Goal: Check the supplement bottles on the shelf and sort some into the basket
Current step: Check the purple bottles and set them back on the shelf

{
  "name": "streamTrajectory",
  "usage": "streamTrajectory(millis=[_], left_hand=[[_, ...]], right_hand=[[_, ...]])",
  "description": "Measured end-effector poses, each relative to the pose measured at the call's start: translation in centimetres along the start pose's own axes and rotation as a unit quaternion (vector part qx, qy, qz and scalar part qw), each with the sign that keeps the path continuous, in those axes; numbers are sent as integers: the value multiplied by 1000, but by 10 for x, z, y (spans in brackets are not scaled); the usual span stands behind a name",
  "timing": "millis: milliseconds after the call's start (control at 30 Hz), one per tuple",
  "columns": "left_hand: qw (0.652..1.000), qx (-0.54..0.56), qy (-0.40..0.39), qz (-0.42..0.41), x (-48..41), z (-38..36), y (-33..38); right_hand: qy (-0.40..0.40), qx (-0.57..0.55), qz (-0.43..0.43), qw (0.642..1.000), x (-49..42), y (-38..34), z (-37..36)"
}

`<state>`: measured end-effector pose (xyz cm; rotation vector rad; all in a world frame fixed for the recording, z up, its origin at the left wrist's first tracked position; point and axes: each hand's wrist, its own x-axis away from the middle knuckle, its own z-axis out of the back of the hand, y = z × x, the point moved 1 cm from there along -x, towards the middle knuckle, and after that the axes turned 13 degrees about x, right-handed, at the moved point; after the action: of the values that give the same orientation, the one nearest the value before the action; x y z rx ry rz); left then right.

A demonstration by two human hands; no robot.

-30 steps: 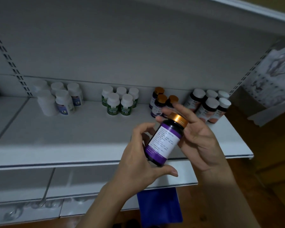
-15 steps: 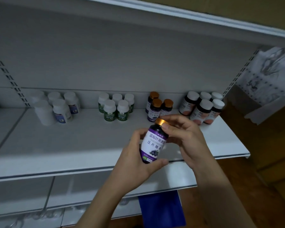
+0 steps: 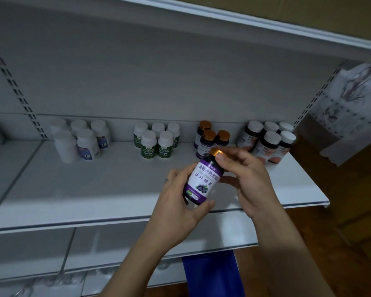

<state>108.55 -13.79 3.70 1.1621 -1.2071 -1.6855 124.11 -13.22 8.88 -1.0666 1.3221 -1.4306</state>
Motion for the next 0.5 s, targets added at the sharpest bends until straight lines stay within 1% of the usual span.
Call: streamTrajectory(millis=[133, 267, 500], left_hand=[[1000, 9, 5, 15, 2, 5, 3], [998, 41, 22, 46, 4, 8, 2], [995, 81, 35, 53, 5, 12, 4]], right_hand=[[-4, 11, -1, 1000, 2, 2, -3], [-3, 37, 8, 999, 3, 2, -4], [-9, 54, 26, 998, 4, 1, -6]])
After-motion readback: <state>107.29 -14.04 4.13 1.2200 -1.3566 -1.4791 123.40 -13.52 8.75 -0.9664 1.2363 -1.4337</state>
